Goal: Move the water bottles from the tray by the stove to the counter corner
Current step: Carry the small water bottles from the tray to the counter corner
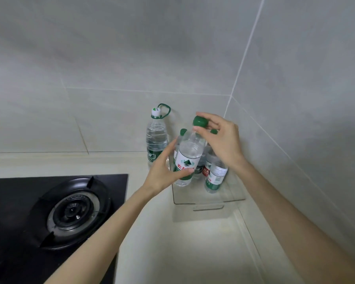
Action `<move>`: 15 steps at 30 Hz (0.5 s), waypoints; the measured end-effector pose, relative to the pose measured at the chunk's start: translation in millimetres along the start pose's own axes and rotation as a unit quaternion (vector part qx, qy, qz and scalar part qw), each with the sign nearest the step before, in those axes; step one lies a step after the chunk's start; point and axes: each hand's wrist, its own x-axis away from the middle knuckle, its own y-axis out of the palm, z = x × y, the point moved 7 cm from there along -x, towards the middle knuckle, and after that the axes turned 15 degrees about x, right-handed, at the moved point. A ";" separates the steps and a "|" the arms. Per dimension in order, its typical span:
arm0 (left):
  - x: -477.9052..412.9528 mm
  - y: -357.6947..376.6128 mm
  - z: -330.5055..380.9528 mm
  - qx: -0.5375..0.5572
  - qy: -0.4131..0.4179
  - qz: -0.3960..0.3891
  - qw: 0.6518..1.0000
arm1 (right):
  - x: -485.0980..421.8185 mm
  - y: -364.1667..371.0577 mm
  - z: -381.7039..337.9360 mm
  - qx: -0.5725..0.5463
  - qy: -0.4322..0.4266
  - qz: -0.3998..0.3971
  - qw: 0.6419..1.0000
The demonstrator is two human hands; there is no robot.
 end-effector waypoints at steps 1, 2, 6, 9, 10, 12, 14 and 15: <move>-1.7 -2.9 6.1 0.009 0.009 0.006 1.000 | -1.3 -0.7 -8.7 -0.008 -0.008 0.000 1.000; -2.2 -4.7 10.6 0.023 0.015 0.009 1.000 | -1.7 -0.7 -15.5 -0.015 -0.016 -0.002 1.000; 0.6 -12.7 21.1 0.052 0.023 0.021 0.998 | -2.7 6.4 -31.6 -0.045 -0.032 -0.022 0.998; 4.0 -24.6 20.6 0.045 0.026 0.052 0.997 | -1.8 15.4 -42.0 -0.068 -0.048 -0.040 0.996; 4.8 -28.6 19.4 0.042 0.029 0.061 0.997 | -1.7 18.6 -44.4 -0.072 -0.055 -0.050 0.995; 6.4 -36.4 18.6 0.035 0.036 0.075 0.996 | -3.2 25.3 -45.4 -0.076 -0.058 -0.076 0.993; 7.4 -46.6 17.6 0.029 0.033 0.096 0.994 | -7.1 33.4 -41.9 -0.077 -0.058 -0.116 0.989; 7.6 -52.8 16.5 0.031 0.027 0.111 0.993 | -9.6 36.9 -38.0 -0.072 -0.058 -0.134 0.987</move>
